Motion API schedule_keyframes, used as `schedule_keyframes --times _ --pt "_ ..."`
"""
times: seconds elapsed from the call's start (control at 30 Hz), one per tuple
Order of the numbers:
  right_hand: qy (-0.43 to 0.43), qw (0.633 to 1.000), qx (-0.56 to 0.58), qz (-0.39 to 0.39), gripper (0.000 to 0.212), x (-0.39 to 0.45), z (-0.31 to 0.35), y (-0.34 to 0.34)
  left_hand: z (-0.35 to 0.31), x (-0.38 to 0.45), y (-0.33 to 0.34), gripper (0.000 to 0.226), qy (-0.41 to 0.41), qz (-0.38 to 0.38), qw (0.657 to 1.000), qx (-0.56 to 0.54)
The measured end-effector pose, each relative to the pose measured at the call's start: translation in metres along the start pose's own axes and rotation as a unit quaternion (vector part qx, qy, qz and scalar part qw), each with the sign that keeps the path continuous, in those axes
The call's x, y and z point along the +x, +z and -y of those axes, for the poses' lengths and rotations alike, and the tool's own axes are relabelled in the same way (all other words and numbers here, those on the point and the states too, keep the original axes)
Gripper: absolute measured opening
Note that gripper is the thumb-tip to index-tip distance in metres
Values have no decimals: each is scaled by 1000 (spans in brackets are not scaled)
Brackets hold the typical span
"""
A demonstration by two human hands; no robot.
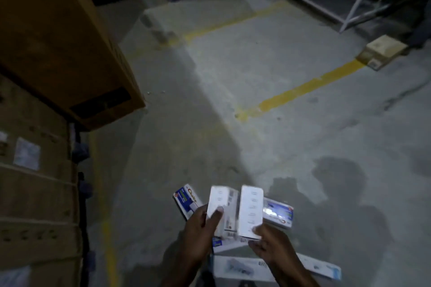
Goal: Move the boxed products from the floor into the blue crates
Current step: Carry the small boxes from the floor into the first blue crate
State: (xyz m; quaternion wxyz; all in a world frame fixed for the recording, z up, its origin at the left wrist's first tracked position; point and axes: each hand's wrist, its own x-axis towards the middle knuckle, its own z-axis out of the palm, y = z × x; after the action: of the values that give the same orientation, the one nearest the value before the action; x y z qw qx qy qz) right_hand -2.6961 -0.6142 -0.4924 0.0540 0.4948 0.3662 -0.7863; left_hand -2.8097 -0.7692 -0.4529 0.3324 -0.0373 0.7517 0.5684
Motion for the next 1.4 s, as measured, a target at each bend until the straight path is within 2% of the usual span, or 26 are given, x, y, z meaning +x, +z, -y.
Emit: schedule_keyframes --times 0.1,0.2,0.23,0.33,0.4,0.47,0.6,0.67,0.77,0.83,0.93,1.0,1.1,1.27,1.4 --pt "-59 998 -22 2 47 -93 24 -21 -52 -71 8 16 6 65 998 -5" --pt "-135 990 -41 -3 48 -162 38 -33 -80 -116 16 64 -3 148 989 13" --pt "-162 985 -59 -14 50 -180 38 -37 -82 -124 19 71 -2 172 985 19" --pt "-202 976 -55 -59 51 -223 23 -51 -83 -140 31 51 19 235 971 37" --pt "-201 974 -17 -102 51 -253 7 -61 -81 -153 40 47 27 280 958 57" --pt "-199 971 58 -121 49 -284 -10 -72 -79 -172 53 55 32 318 945 68" --pt "-199 946 202 -160 31 -339 -43 -102 -67 -225 91 33 47 330 941 59" --pt "-228 929 236 -171 26 -366 -54 -120 -60 -253 113 36 50 342 936 73" --pt "-257 904 271 -208 26 -403 -79 -158 -46 -292 151 57 54 368 922 108" --pt "-270 894 255 -250 28 -425 -99 -191 -36 -319 185 62 80 376 913 134" --pt "-272 870 199 -360 24 -461 -132 -253 -13 -366 246 51 155 396 884 195" --pt "-269 843 174 -433 19 -488 -157 -301 5 -402 291 57 194 404 864 232" --pt "-245 807 132 -521 28 -529 -198 -375 34 -461 355 65 263 411 828 277" --pt "-202 761 75 -612 47 -591 -253 -478 69 -555 442 71 353 445 757 322" --pt "-176 718 60 -671 51 -625 -279 -542 99 -611 507 58 368 485 722 327"
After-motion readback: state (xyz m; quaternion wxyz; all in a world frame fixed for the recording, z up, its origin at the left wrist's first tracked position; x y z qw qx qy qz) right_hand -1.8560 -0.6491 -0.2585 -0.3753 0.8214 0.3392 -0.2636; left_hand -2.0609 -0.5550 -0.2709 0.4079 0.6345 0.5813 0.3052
